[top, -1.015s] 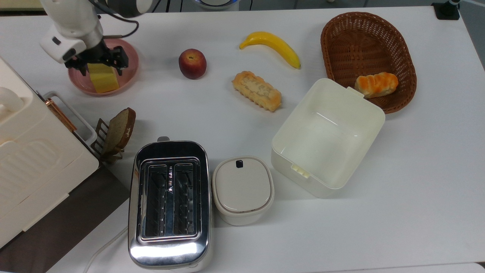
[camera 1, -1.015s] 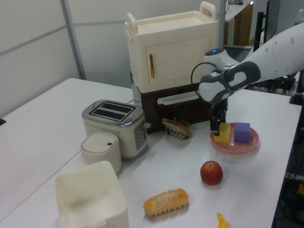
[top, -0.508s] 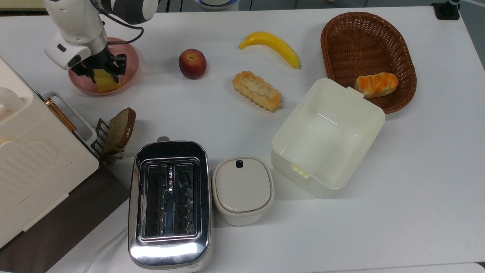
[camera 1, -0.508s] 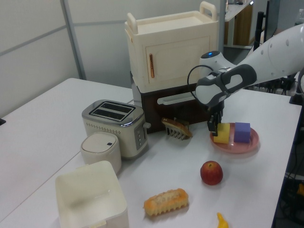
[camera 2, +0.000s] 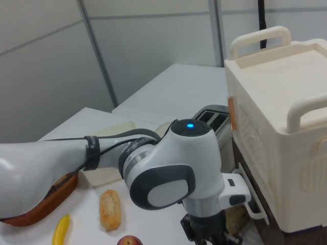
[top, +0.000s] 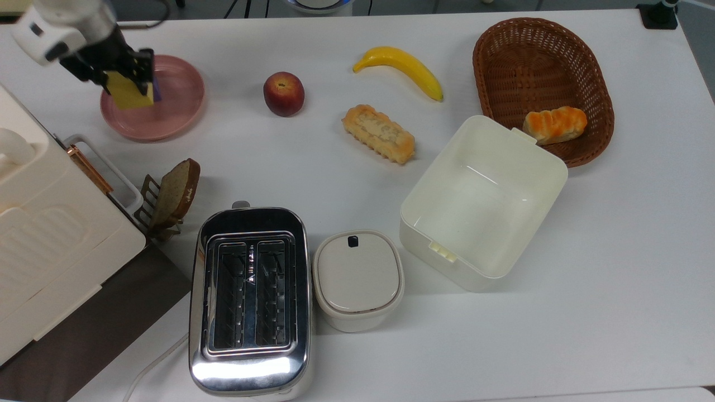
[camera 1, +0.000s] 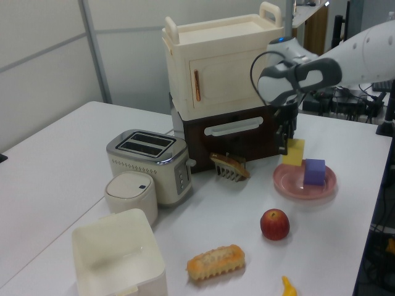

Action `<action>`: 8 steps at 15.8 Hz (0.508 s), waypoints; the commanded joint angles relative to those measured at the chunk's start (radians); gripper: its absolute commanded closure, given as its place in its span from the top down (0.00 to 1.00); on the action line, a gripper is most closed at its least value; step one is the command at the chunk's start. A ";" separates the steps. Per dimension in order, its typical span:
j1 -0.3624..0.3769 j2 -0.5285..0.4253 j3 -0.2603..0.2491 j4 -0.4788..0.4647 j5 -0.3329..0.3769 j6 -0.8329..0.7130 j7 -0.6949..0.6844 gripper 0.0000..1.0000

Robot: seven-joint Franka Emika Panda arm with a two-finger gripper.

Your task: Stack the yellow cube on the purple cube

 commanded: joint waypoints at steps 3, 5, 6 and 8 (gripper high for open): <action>-0.072 -0.051 0.004 -0.017 0.014 -0.073 -0.109 0.00; -0.089 -0.051 0.004 -0.043 0.003 -0.071 -0.139 0.00; -0.089 -0.049 0.004 -0.054 -0.002 -0.062 -0.146 0.00; -0.089 -0.046 0.004 -0.065 -0.008 -0.059 -0.146 0.00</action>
